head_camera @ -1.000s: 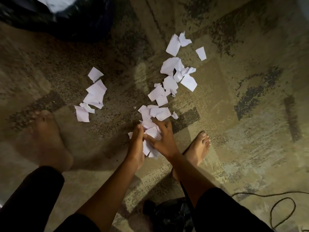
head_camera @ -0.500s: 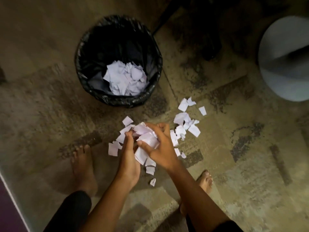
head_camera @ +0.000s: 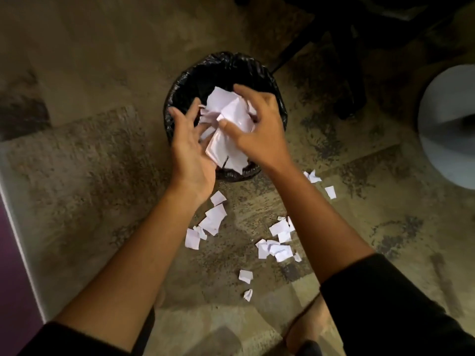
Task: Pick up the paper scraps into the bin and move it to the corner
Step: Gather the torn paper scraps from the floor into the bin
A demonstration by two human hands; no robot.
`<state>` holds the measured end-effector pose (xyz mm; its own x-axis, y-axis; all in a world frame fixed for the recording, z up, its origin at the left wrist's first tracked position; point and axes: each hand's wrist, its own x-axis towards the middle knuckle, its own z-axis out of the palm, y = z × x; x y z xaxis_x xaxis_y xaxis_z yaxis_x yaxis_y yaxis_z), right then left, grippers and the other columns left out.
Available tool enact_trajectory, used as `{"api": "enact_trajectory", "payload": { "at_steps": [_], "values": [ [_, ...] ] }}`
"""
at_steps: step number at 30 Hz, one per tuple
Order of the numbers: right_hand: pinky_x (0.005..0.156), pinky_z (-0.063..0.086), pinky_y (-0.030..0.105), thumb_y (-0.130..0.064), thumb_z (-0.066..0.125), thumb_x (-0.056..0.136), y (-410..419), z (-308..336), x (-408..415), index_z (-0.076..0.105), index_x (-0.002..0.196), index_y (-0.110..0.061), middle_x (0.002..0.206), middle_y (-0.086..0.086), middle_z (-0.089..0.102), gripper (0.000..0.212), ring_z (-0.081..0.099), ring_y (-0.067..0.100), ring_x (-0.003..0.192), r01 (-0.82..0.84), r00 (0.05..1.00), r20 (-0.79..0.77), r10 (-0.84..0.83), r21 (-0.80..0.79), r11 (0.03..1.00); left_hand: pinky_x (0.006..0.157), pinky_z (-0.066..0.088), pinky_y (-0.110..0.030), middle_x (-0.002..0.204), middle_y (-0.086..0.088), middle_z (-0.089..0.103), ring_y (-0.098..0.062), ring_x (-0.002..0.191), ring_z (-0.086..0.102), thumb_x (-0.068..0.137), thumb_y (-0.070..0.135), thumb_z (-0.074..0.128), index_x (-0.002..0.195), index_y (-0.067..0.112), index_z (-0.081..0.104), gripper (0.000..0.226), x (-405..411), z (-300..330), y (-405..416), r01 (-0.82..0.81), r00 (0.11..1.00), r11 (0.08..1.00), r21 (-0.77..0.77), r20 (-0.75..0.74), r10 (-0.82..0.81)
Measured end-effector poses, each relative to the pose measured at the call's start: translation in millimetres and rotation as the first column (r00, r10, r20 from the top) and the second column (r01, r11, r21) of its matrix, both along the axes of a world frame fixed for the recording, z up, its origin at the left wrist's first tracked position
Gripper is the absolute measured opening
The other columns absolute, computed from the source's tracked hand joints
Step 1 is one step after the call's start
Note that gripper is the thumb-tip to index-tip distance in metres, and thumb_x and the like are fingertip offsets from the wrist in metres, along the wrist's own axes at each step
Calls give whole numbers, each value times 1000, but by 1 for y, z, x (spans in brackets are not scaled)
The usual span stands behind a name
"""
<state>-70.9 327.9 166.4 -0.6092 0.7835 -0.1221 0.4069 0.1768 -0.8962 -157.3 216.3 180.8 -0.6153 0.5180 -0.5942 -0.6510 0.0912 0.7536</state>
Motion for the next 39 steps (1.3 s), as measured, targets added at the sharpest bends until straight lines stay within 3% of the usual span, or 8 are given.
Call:
{"api": "enact_trajectory", "payload": {
  "at_steps": [7, 15, 21, 24, 28, 31, 34, 39],
  "values": [
    [113, 53, 37, -26, 78, 97, 15, -7, 13, 51, 157, -27, 152, -5, 49, 66, 54, 9, 131, 98, 995, 24, -97, -56, 994, 125, 23, -67, 178, -12, 18, -33, 165, 18, 105, 75, 15, 166, 35, 33, 76, -10, -15, -5, -71, 992, 991, 113, 109, 58],
    [97, 60, 38, -21, 74, 97, 4, -44, 112, 67, 139, -24, 131, -1, 64, 42, 66, 13, 112, 256, 960, 118, -253, -13, 967, 114, 51, -54, 144, -22, 64, -33, 128, 70, 113, 53, 29, 153, 14, 51, 60, 37, -49, -44, 17, 997, 1000, 8, -75, -16],
    [79, 42, 1, -17, 80, 94, -2, -114, 217, 70, 134, -15, 131, 5, 65, 41, 66, 16, 104, 204, 888, 436, -144, -93, 975, 89, 64, -45, 117, -13, 72, -36, 98, 75, 107, 39, 47, 145, 11, 57, 48, 108, -100, -64, 286, 927, 947, -145, -210, -312],
    [86, 48, 16, -11, 83, 90, 8, -152, 269, 71, 131, -7, 127, 14, 67, 44, 68, 26, 107, 162, 823, 565, -66, -122, 979, 89, 62, -48, 119, -6, 73, -29, 99, 77, 101, 50, 55, 142, 21, 59, 51, 143, -141, -60, 520, 800, 813, -260, -186, -571],
    [93, 58, 43, -13, 87, 85, 41, -213, 326, 73, 126, -1, 118, 24, 71, 45, 71, 37, 105, 179, 740, 669, -63, -107, 978, 93, 60, -46, 113, 6, 75, -25, 106, 75, 94, 63, 63, 140, 42, 55, 51, 184, -210, -50, 691, 505, 490, -532, -130, -853],
    [101, 53, 33, -49, 76, 86, 81, -268, 354, 67, 139, -16, 132, 20, 68, 63, 67, 37, 121, 170, 714, 693, -100, -34, 985, 110, 47, -48, 143, -13, 67, -40, 135, 60, 101, 64, 54, 155, 22, 46, 69, 209, -254, -43, 576, 325, 197, -793, 2, -946],
    [117, 46, 44, -67, 51, 91, 119, -316, 357, 46, 158, -24, 159, 16, 49, 80, 50, 39, 143, 150, 673, 730, -116, 19, 989, 121, 36, -53, 158, -24, 50, -45, 145, 48, 101, 72, 43, 155, 6, 47, 85, 233, -285, -58, 497, 472, 73, -865, 199, -859],
    [117, 39, 60, -54, 51, 102, 139, -324, 313, 46, 151, -22, 156, 22, 49, 59, 47, 50, 141, -37, 706, 707, -40, 93, 995, 97, 54, -45, 125, -16, 70, -43, 111, 69, 80, 91, 57, 130, 13, 55, 93, 299, -330, -117, 491, 777, 292, -821, 260, -574]
  ]
}}
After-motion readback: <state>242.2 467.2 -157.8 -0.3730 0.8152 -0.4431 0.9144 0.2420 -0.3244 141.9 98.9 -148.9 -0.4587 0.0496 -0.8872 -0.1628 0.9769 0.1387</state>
